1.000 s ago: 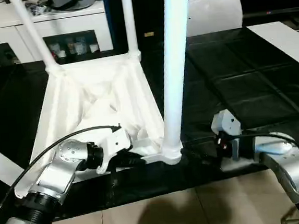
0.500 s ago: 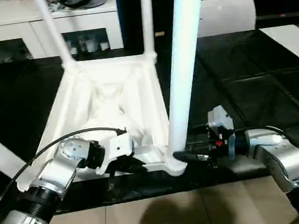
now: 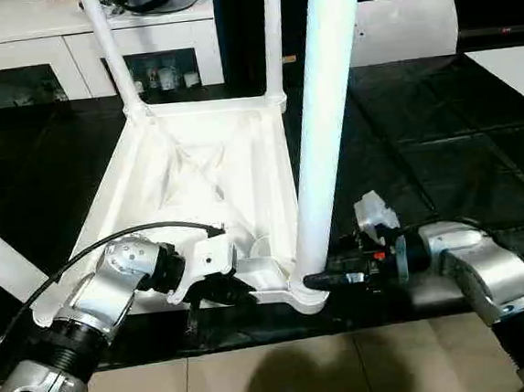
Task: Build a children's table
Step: Rotate leg to tighten
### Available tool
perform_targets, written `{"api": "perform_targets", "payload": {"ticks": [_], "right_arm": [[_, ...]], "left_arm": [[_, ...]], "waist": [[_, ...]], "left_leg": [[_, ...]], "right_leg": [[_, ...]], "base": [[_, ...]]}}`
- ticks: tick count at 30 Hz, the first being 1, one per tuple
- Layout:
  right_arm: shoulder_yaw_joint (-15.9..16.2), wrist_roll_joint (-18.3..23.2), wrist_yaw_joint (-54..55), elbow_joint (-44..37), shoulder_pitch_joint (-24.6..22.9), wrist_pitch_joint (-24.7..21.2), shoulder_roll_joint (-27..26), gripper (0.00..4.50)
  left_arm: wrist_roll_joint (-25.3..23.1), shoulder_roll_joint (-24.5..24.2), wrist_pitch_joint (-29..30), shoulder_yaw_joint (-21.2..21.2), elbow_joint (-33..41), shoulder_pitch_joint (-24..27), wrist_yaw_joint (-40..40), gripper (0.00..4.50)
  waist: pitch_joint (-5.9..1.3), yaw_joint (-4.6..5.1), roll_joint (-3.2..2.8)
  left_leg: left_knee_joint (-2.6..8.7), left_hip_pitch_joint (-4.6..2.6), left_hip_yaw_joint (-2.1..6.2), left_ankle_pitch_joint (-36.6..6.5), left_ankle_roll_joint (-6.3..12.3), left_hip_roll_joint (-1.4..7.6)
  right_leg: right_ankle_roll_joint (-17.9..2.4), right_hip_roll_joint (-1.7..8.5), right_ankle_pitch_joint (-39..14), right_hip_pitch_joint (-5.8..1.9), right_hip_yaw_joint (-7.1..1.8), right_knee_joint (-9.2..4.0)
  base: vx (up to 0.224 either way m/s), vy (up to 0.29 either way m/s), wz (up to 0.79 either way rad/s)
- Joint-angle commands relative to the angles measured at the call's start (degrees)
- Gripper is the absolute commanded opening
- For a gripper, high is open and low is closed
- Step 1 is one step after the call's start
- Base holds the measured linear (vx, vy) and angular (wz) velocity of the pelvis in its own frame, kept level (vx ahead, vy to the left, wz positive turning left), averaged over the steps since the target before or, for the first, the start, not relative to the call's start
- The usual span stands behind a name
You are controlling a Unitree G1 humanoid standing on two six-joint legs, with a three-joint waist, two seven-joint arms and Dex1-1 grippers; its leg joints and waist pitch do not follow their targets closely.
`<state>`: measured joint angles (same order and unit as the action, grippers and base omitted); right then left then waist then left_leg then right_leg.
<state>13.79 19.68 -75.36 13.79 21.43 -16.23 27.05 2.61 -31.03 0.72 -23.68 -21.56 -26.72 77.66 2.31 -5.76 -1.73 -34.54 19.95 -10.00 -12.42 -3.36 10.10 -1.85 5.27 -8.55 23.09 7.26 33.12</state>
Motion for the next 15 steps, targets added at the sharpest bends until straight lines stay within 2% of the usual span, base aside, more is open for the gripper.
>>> {"api": "perform_targets", "payload": {"ticks": [1,7,11,14,15], "right_arm": [[-0.2,1.1,-1.0,-0.4,1.2,-0.7,-0.5,2.13],[-1.0,3.0,-1.1,-1.3,0.3,-2.7,-1.3,2.01],[-2.0,4.6,0.2,-2.7,-0.9,-4.5,-2.1,2.0],[-2.6,3.4,5.2,-4.3,-2.2,-4.2,-4.1,2.0],[-2.7,0.6,10.7,-3.6,-2.2,-2.8,-6.1,2.0]], "left_arm": [[-0.6,-0.2,0.0,-2.2,0.3,0.1,3.2,0.0],[1.5,0.7,3.9,-0.9,1.7,0.8,2.6,0.0],[0.8,1.8,5.9,-0.3,0.9,0.4,-0.1,0.0],[0.8,4.3,9.5,1.5,-0.6,-0.8,-5.3,0.0],[1.5,6.5,11.7,2.9,-1.0,-1.6,-8.5,0.0]], "waist": [[-3.59,0.11,0.31],[-3.59,0.11,0.1],[-3.59,0.11,0.14],[-3.29,0.25,0.08],[-3.25,0.26,-0.03]], "left_leg": [[4.19,0.08,1.0,-8.8,3.18,3.32],[4.2,0.0,1.0,-8.8,2.95,3.36],[4.19,0.02,0.97,-8.8,2.97,3.3],[4.34,-0.19,0.98,-10.4,2.33,3.16],[4.28,-0.44,0.98,-11.1,2.01,3.12]], "right_leg": [[-8.2,4.07,-20.2,-3.41,-3.47,-3.79],[-8.2,4.1,-20.4,-3.36,-3.52,-3.81],[-8.1,4.03,-20.4,-3.39,-3.48,-3.91],[-6.7,4.04,-24.2,-3.25,-3.37,-4.58],[-6.5,4.09,-25.4,-3.03,-3.35,-4.7]], "base": [[0.0,0.0,0.0],[0.0,0.0,0.0],[0.0,0.0,0.0],[0.0,0.0,0.0],[0.0,0.0,0.0]]}}
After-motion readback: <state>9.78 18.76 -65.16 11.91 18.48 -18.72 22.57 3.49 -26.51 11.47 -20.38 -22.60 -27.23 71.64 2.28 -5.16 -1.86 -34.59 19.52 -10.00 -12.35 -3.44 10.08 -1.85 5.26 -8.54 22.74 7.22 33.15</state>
